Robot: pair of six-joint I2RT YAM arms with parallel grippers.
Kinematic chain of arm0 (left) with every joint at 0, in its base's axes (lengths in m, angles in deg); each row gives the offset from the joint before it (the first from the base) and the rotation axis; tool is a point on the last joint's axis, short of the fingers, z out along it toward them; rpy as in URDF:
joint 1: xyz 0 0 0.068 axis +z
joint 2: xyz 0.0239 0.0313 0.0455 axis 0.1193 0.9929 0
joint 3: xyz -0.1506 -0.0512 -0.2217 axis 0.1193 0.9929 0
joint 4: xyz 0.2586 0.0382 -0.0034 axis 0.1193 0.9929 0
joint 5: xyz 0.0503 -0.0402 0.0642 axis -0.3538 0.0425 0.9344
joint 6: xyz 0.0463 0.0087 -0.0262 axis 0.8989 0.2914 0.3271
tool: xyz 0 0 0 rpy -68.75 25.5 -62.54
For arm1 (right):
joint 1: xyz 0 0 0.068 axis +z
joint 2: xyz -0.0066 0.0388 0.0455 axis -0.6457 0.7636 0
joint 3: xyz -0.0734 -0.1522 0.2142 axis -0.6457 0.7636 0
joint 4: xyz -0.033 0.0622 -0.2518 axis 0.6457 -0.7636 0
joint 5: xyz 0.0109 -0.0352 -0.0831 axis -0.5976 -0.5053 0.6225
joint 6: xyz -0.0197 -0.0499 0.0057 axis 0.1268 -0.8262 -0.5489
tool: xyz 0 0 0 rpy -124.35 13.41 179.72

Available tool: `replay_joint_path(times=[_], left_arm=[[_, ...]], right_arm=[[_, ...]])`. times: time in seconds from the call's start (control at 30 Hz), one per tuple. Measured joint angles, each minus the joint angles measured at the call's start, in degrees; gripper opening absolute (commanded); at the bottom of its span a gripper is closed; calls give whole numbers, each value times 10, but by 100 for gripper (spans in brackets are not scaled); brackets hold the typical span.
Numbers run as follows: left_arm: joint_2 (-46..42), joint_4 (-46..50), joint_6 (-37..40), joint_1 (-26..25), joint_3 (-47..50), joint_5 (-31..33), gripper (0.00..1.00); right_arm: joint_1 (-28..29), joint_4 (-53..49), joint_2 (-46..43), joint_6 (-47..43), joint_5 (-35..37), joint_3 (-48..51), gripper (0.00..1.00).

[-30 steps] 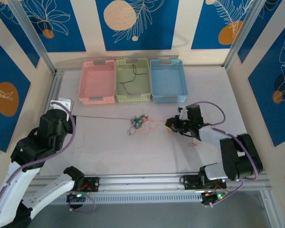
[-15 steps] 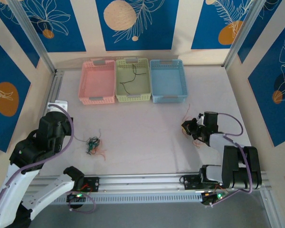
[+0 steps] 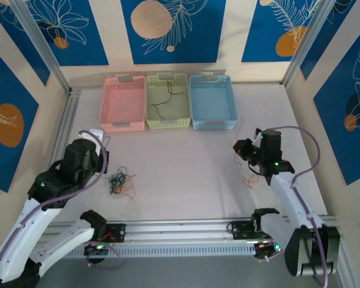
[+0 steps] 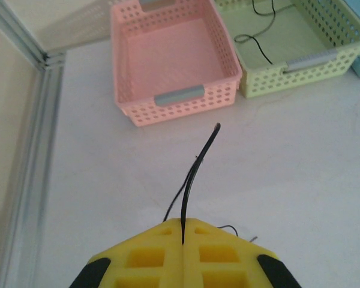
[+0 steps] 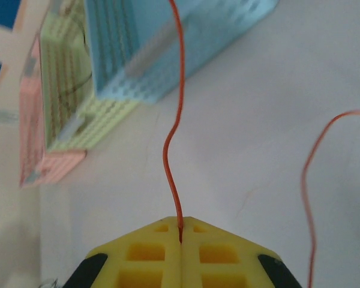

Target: Untangle the cables

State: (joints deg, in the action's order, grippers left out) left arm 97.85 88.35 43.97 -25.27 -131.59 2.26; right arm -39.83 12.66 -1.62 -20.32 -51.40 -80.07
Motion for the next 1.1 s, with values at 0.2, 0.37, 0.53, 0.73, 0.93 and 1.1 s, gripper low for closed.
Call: replay_joint_path(times=[0.2, 0.37, 0.53, 0.73, 0.93, 1.1], left_arm=[[-2, -19, -3, 0, 35, -24, 0], [-10, -40, -7, 0, 40, -41, 0], [-24, -47, -8, 0, 54, -61, 0], [-31, -59, -9, 0, 57, -78, 0], [-42, -64, -9, 0, 61, -94, 0], [-47, -67, -9, 0, 64, -106, 0]], right_arm=[[-61, -108, -25, -22, 61, 6, 17], [-72, -165, -23, -5, 90, 26, 34], [-62, -200, -3, 26, 123, 26, 49], [-25, -248, 4, 65, 179, 26, 69], [-7, -313, 2, 111, 216, 10, 75], [14, -376, -17, 144, 240, -24, 77]])
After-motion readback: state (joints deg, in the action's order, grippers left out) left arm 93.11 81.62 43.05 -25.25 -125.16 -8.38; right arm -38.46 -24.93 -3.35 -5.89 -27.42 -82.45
